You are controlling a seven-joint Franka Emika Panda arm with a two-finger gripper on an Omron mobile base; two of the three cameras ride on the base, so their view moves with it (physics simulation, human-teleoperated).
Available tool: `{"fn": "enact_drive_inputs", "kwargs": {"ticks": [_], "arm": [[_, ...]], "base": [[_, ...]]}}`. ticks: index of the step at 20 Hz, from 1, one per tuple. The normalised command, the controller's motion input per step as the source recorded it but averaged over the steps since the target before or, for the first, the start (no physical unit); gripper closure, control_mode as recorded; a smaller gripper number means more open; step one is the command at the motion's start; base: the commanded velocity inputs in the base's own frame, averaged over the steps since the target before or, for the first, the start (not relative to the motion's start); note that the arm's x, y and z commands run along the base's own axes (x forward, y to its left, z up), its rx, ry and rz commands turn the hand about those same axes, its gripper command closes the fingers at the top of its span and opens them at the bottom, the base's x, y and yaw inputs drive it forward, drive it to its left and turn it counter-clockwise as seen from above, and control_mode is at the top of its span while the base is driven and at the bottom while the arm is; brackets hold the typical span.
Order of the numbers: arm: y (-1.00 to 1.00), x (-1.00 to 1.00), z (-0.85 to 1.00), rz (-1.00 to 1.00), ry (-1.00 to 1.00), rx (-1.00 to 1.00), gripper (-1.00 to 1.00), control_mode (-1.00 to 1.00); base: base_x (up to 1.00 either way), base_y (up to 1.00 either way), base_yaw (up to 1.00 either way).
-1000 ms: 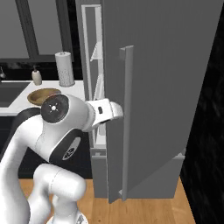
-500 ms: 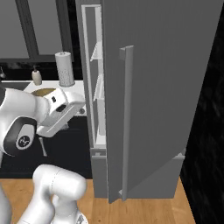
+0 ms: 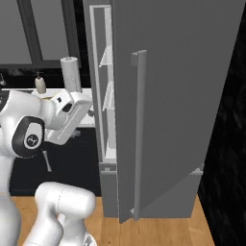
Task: Grab a lemon wedge from the fridge and one ice cube from the ice bowl, and put them in the glass of lemonade.
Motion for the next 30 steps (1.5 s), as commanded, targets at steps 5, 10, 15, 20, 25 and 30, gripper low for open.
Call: {"fn": "enact_drive_inputs", "kwargs": {"ticks": [5, 10, 15, 20, 25, 30], "arm": [[0.00, 0.88, 0.00, 0.00, 0.08, -0.04, -1.00, -1.00], [-0.08, 0.85, -0.01, 0.00, 0.06, 0.00, -1.00, -1.00], [-0.16, 0.65, -0.09, -0.02, 0.00, -0.01, -1.00, -1.00], [-0.45, 0.43, -0.08, -0.11, 0.03, -0.01, -1.00, -1.00], [-0.58, 0.54, -0.02, -0.09, 0.13, 0.00, -1.00, -1.00], [-0.78, 0.15, -0.01, -0.08, 0.14, 0.00, -1.00, -1.00]], "base": [[0.00, 0.00, 0.00], [0.00, 0.00, 0.00], [0.00, 0.00, 0.00], [0.00, 0.00, 0.00], [0.00, 0.00, 0.00], [0.00, 0.00, 0.00]]}}
